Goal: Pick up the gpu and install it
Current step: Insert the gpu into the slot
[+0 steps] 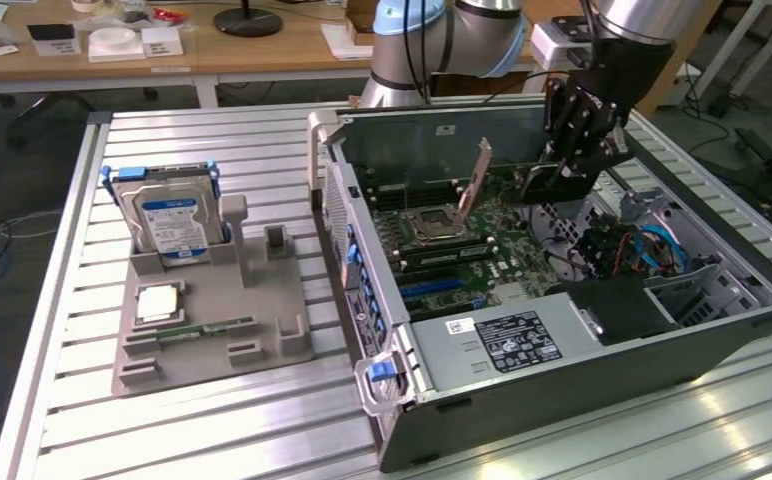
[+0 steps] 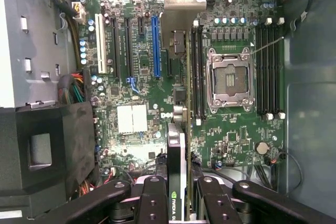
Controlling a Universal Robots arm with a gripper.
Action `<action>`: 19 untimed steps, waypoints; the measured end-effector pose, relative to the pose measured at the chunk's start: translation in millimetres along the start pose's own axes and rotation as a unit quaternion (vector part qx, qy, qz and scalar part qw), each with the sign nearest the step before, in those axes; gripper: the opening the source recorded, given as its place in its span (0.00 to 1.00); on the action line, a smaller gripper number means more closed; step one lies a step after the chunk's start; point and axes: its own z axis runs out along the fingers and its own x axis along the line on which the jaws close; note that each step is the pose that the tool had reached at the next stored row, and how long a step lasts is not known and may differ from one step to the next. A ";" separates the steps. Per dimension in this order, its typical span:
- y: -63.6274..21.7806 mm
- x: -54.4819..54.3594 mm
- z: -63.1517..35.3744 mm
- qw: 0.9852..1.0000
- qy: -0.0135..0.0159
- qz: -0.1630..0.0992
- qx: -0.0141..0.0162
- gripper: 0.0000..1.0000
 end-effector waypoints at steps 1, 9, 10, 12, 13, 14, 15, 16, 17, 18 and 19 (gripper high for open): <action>0.0 0.0 0.0 1.000 0.000 0.000 0.000 0.27; 1.5 0.3 4.0 1.000 -0.002 0.000 0.000 0.27; 1.5 0.3 3.9 1.000 -0.002 0.000 0.000 0.27; 1.5 0.3 4.0 1.000 -0.002 0.000 0.000 0.27; 1.5 0.3 4.0 1.000 -0.002 0.000 0.000 0.27; 1.5 0.4 4.1 1.000 -0.002 0.000 0.000 0.27; 1.6 0.4 4.7 1.000 -0.003 0.000 0.000 0.27; 1.7 0.5 5.4 1.000 -0.003 0.000 0.000 0.27; 1.9 0.5 6.2 1.000 -0.003 0.000 0.000 0.27; 1.9 0.5 6.7 1.000 -0.003 0.000 0.000 0.27; 1.9 0.5 6.7 1.000 -0.002 0.000 0.000 0.27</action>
